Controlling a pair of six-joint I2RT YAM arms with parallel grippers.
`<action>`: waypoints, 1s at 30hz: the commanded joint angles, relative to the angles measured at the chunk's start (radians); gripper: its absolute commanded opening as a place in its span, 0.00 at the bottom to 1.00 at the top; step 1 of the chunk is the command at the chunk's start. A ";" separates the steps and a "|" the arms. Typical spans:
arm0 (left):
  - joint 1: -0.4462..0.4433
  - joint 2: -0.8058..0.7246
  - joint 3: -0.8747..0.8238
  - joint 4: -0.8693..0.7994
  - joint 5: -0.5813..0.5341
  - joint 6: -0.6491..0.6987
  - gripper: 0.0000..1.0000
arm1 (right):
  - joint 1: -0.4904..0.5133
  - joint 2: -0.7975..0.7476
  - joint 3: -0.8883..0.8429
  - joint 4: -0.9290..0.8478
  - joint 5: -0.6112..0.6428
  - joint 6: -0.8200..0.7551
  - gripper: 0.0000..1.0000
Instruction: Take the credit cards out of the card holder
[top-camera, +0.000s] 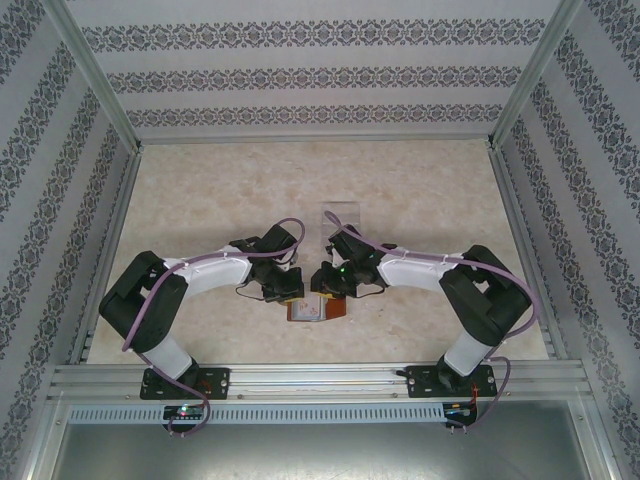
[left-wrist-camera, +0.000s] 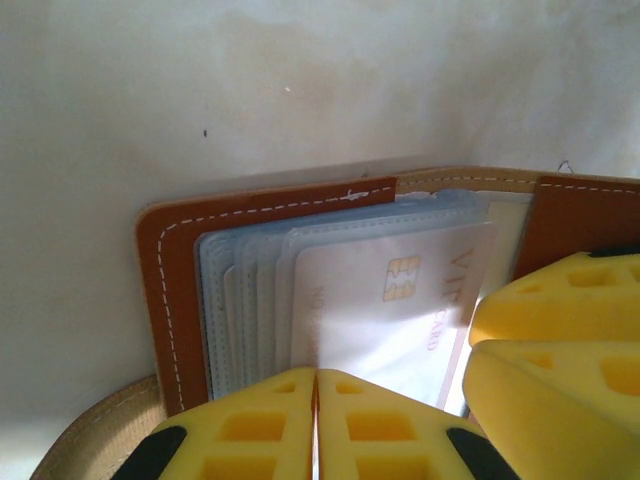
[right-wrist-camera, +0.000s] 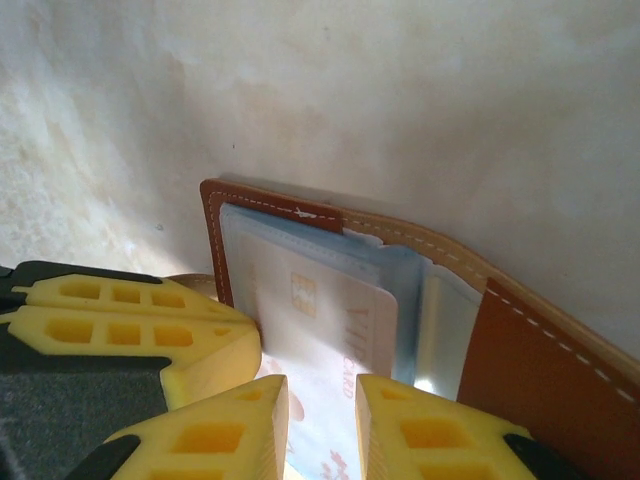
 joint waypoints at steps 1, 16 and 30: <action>-0.008 0.012 -0.013 -0.006 -0.021 0.007 0.09 | -0.007 0.027 -0.014 0.022 -0.021 0.008 0.24; -0.009 -0.010 -0.020 -0.033 -0.038 0.010 0.09 | -0.009 -0.003 0.000 -0.148 0.125 -0.060 0.31; -0.008 -0.079 0.029 -0.119 -0.077 0.024 0.09 | -0.015 -0.078 0.018 -0.167 0.100 -0.059 0.41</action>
